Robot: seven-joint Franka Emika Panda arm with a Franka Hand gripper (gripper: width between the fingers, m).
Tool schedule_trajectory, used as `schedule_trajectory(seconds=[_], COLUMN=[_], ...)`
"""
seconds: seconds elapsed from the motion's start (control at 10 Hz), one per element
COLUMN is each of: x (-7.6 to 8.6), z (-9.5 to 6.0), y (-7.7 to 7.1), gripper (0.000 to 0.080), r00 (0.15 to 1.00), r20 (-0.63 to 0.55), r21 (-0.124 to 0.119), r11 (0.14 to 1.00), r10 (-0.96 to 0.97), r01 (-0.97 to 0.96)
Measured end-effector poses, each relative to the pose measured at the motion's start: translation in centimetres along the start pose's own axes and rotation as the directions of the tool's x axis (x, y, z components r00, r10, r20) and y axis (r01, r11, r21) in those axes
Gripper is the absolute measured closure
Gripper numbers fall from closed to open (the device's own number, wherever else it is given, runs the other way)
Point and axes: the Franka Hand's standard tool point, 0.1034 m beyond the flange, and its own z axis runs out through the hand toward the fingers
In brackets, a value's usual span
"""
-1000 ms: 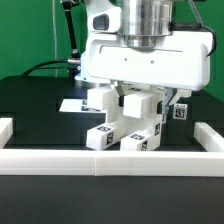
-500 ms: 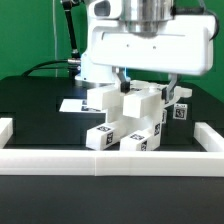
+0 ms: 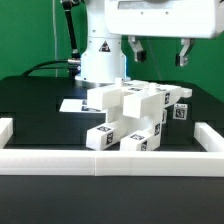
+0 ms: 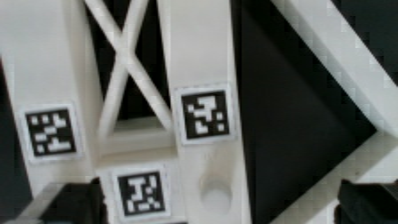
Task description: Assemble chair
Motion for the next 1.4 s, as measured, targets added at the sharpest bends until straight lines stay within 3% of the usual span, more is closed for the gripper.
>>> schedule_trajectory(seconds=[0.1,0.2,0.7,0.8,1.1,1.3,1.4], x=[-2.2,-3.3,-3.6,-4.4,-9.1,-11.1,-11.2], z=[0.4,0.8,1.2,1.7,3.2,5.3,5.6], y=[-0.3,-0.7,-0.8,-0.3,0.4,0.8,0.6], gripper=[0.0151,0.0151,0.0151,0.0151,0.0151,0.0151,0.0151], r00=[1.0,0.999,0.999,0.997,0.992,0.994,0.995], r20=[0.007,0.007,0.0,-0.016,-0.02,-0.053,-0.054], r21=[-0.005,-0.005,-0.002,0.017,0.008,0.016,0.01], r11=[1.0,0.999,0.999,0.997,0.992,0.996,0.996], r10=[0.031,0.039,0.04,0.078,0.123,0.094,0.09], r01=[-0.031,-0.039,-0.04,-0.078,-0.123,-0.093,-0.089])
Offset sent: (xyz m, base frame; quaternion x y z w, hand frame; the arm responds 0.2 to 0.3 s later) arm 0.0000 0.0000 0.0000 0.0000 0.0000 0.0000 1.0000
